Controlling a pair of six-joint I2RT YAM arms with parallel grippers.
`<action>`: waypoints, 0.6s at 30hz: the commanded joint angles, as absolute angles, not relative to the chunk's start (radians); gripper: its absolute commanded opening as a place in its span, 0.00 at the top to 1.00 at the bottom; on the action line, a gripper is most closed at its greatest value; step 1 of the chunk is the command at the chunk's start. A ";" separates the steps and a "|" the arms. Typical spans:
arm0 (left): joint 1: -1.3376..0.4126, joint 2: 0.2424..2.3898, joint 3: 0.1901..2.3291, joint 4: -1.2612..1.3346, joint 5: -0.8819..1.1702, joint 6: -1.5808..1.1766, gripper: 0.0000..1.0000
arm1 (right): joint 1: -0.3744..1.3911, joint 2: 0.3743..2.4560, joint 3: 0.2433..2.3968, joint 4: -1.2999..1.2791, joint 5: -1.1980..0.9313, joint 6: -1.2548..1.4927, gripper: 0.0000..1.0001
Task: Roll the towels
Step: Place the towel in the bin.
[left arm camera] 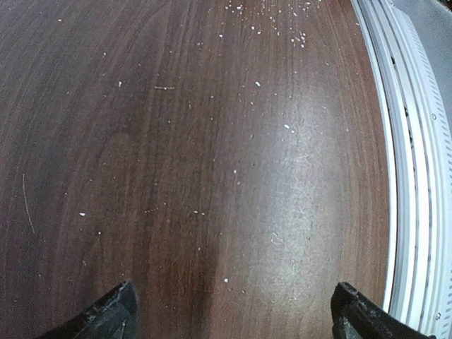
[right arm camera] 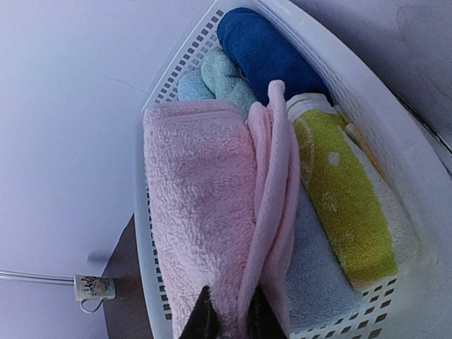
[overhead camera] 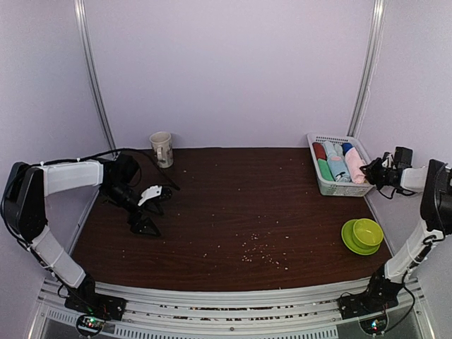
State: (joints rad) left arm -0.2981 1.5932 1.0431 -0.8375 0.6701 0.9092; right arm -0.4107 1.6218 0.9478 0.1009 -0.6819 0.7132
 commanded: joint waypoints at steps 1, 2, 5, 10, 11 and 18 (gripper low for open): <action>-0.298 1.602 1.032 -0.837 0.700 0.928 0.03 | -0.426 1.663 1.014 0.127 -0.721 0.710 1.00; -0.297 1.605 1.031 -0.836 0.701 0.928 0.03 | -0.428 1.679 1.018 0.138 -0.732 0.721 1.00; -0.298 1.610 1.032 -0.836 0.698 0.929 0.04 | -0.429 1.730 1.027 0.182 -0.771 0.761 1.00; -0.296 1.615 1.031 -0.836 0.698 0.929 0.04 | -0.430 1.795 1.048 0.196 -0.767 0.775 1.00; -0.296 1.616 1.030 -0.836 0.699 0.929 0.04 | -0.431 1.805 1.054 0.190 -0.765 0.772 1.00; -0.298 1.628 1.032 -0.836 0.698 0.930 0.04 | -0.431 1.843 1.045 0.189 -0.784 0.787 0.97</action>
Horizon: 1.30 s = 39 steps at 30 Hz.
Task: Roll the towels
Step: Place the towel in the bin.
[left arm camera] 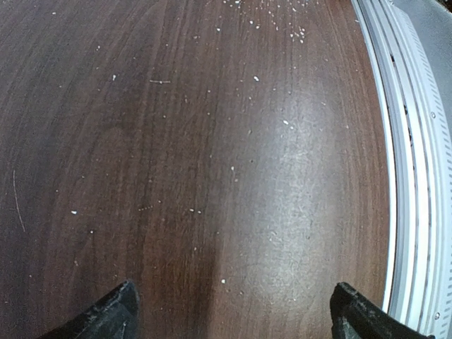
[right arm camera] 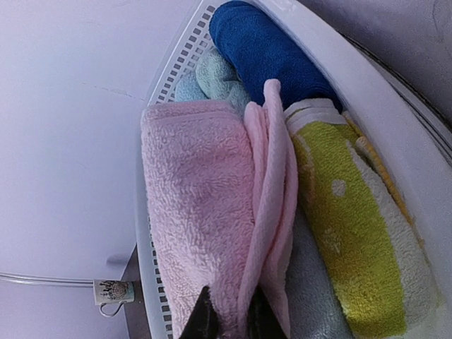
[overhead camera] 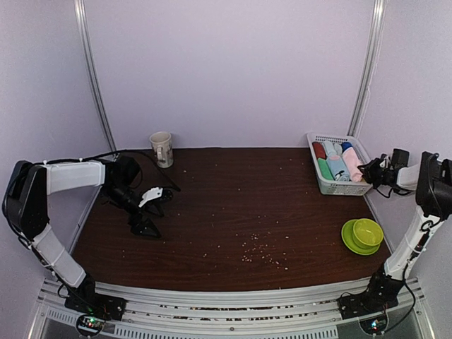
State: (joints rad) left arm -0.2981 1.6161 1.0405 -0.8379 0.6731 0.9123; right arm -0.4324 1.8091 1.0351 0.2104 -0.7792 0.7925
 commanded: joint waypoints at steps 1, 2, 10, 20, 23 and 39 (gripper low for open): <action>-0.298 1.630 1.033 -0.836 0.698 0.930 0.04 | -0.431 1.840 1.058 0.145 -0.764 0.757 0.91; -0.297 1.631 1.035 -0.837 0.698 0.930 0.04 | -0.431 1.837 1.077 0.093 -0.735 0.724 0.88; -0.298 1.632 1.036 -0.837 0.698 0.928 0.03 | -0.431 1.826 1.199 -0.164 -0.618 0.574 0.73; -0.298 1.628 1.039 -0.836 0.703 0.930 0.03 | -0.425 1.799 1.269 -0.324 -0.495 0.474 0.65; -0.297 1.626 1.038 -0.836 0.704 0.930 0.03 | -0.418 1.804 1.285 -0.350 -0.468 0.453 0.72; -0.298 1.635 1.038 -0.836 0.704 0.930 0.03 | -0.274 1.942 1.462 -0.542 -0.235 0.341 0.86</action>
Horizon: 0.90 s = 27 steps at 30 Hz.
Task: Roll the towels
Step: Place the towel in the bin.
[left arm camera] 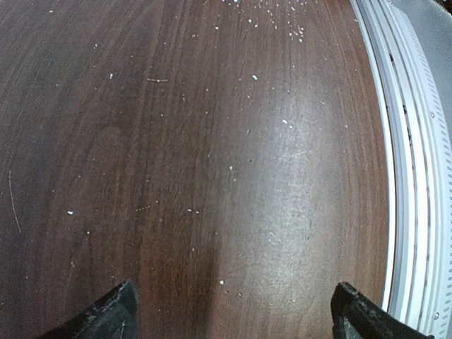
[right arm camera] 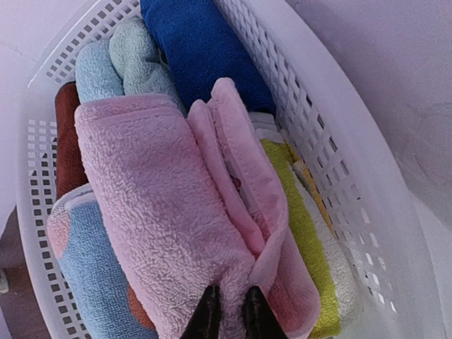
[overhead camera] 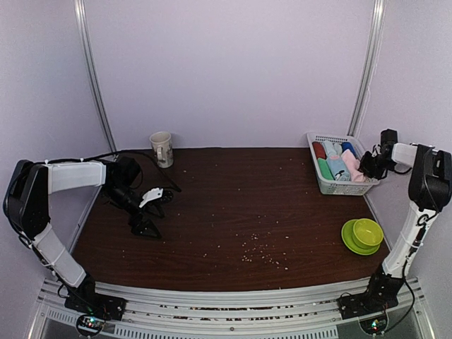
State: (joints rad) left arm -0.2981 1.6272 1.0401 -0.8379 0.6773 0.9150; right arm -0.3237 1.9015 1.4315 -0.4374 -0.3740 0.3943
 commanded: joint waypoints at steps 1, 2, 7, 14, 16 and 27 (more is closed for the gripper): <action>-0.296 1.635 1.037 -0.836 0.705 0.930 0.03 | -0.273 1.939 1.458 -0.540 -0.223 0.340 0.85; -0.297 1.634 1.037 -0.836 0.705 0.930 0.03 | -0.273 1.933 1.455 -0.539 -0.213 0.341 0.82; -0.297 1.630 1.038 -0.836 0.708 0.930 0.02 | -0.268 1.896 1.466 -0.549 -0.203 0.334 0.67; -0.298 1.627 1.038 -0.837 0.706 0.927 0.02 | -0.256 1.809 1.545 -0.594 -0.166 0.331 0.59; -0.297 1.625 1.038 -0.836 0.707 0.927 0.02 | -0.248 1.782 1.565 -0.594 -0.164 0.335 0.58; -0.298 1.613 1.044 -0.826 0.694 0.914 0.02 | -0.156 1.750 1.580 -0.465 -0.262 0.360 0.56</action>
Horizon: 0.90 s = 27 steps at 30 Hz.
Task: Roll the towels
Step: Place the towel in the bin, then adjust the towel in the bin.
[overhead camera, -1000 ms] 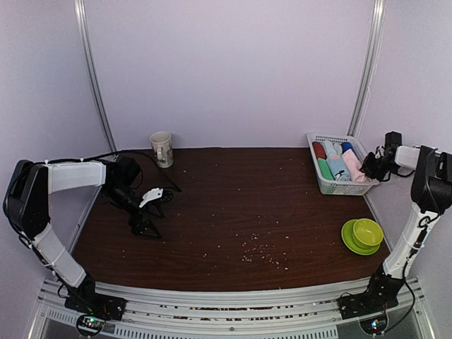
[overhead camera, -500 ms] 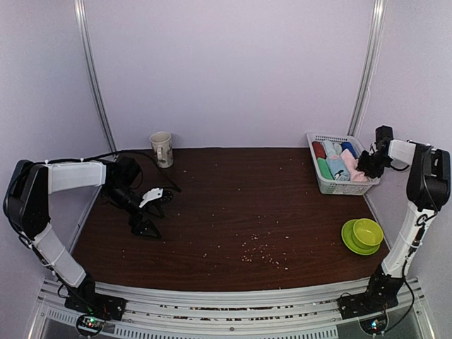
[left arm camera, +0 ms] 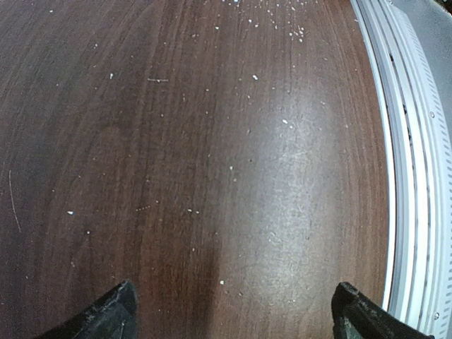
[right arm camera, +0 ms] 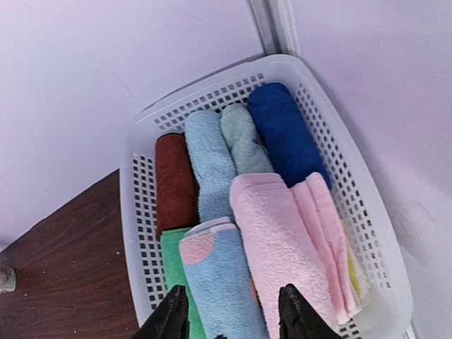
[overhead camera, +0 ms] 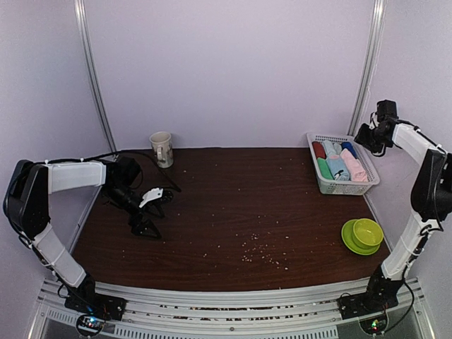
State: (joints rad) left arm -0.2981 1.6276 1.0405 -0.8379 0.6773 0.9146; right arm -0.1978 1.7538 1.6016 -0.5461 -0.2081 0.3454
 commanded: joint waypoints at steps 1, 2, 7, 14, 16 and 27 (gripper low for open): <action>-0.297 1.607 1.040 -0.814 0.684 0.904 0.02 | -0.141 1.760 1.578 -0.447 -0.267 0.360 0.56; -0.297 1.599 1.037 -0.805 0.674 0.897 0.02 | -0.129 1.773 1.576 -0.428 -0.270 0.363 0.56; -0.298 1.561 1.035 -0.783 0.645 0.880 0.02 | -0.107 1.855 1.559 -0.305 -0.261 0.414 0.56; -0.297 1.541 1.020 -0.761 0.631 0.875 0.02 | -0.109 1.981 1.578 -0.204 -0.169 0.450 0.54; -0.298 1.549 1.019 -0.757 0.627 0.873 0.02 | -0.109 2.004 1.581 -0.187 -0.141 0.455 0.54; -0.298 1.565 1.008 -0.747 0.623 0.878 0.02 | -0.167 1.959 1.447 -0.125 -0.063 0.489 0.53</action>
